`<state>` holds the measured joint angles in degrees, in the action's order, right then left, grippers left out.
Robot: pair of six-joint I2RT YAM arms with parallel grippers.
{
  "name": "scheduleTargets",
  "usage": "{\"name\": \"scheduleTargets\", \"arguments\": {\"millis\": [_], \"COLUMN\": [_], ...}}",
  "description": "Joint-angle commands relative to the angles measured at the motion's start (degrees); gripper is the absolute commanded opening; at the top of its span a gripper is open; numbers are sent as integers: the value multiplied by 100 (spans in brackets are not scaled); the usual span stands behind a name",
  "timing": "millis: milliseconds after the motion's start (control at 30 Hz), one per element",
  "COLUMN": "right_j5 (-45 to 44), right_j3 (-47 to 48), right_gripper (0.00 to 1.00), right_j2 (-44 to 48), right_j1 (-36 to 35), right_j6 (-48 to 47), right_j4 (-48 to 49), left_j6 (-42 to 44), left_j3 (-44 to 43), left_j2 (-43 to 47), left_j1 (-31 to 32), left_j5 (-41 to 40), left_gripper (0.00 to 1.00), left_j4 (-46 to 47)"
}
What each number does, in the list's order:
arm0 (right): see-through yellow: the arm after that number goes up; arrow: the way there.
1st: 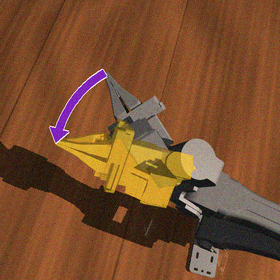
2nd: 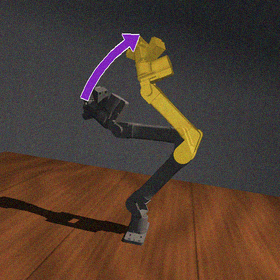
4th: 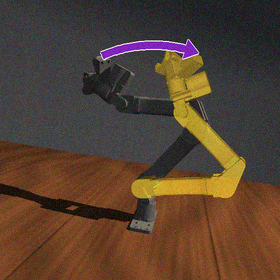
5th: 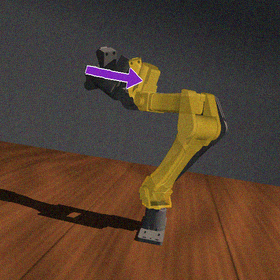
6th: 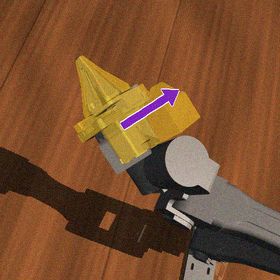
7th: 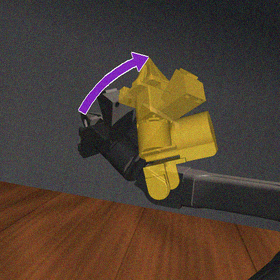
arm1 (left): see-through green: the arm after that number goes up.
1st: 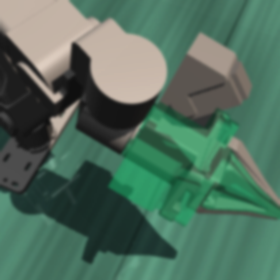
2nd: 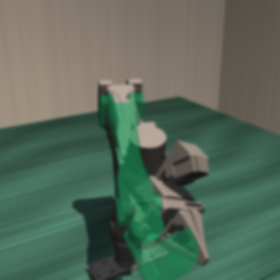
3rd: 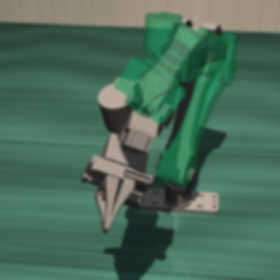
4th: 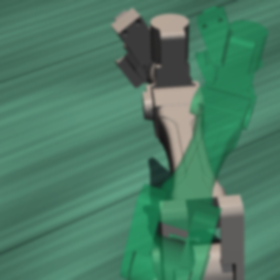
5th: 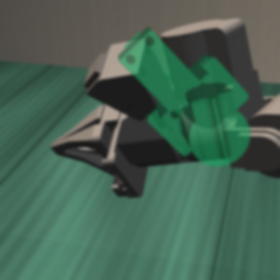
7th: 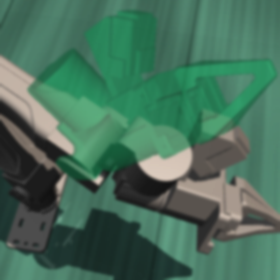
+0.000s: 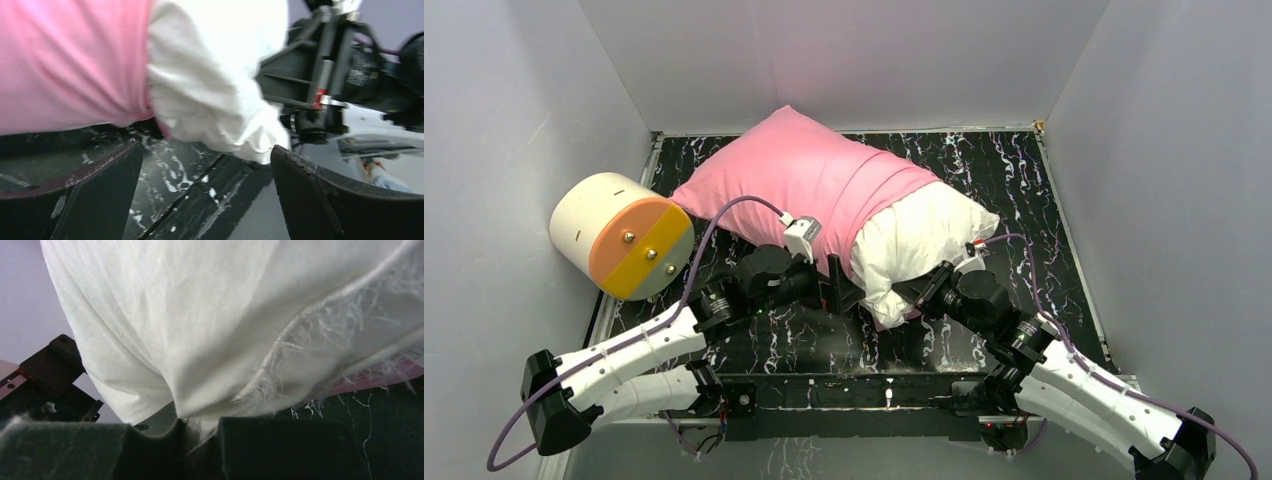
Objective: Remove the pillowcase from the pillow
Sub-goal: Remove the pillow from the pillowcase.
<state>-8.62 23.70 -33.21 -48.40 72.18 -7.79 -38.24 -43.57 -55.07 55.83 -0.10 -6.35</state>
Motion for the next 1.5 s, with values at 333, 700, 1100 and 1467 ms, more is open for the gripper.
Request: {"name": "scheduleTargets", "arguments": {"millis": [333, 700, 1100, 1467], "right_j5": [-73, 107, 71, 285], "right_j3": [483, 573, 239, -1020], "right_gripper": [3, 4, 78, 99], "right_j2": [-246, -150, 558, 580], "right_j1": [-20, -20, -20, -16], "right_j6": [-19, 37, 175, 724], "right_j4": [731, 1116, -51, 2327], "left_j6": [-1326, -1354, -1141, -1528], "left_j3": [423, 173, -552, -666], "left_j2": [-646, -1626, -1748, -1858], "left_j1": [6, -11, -20, -20], "left_j5": [1364, 1364, 1537, 1990], "left_gripper": [96, 42, 0, 0], "left_j4": [1987, 2425, 2261, 2684]}}
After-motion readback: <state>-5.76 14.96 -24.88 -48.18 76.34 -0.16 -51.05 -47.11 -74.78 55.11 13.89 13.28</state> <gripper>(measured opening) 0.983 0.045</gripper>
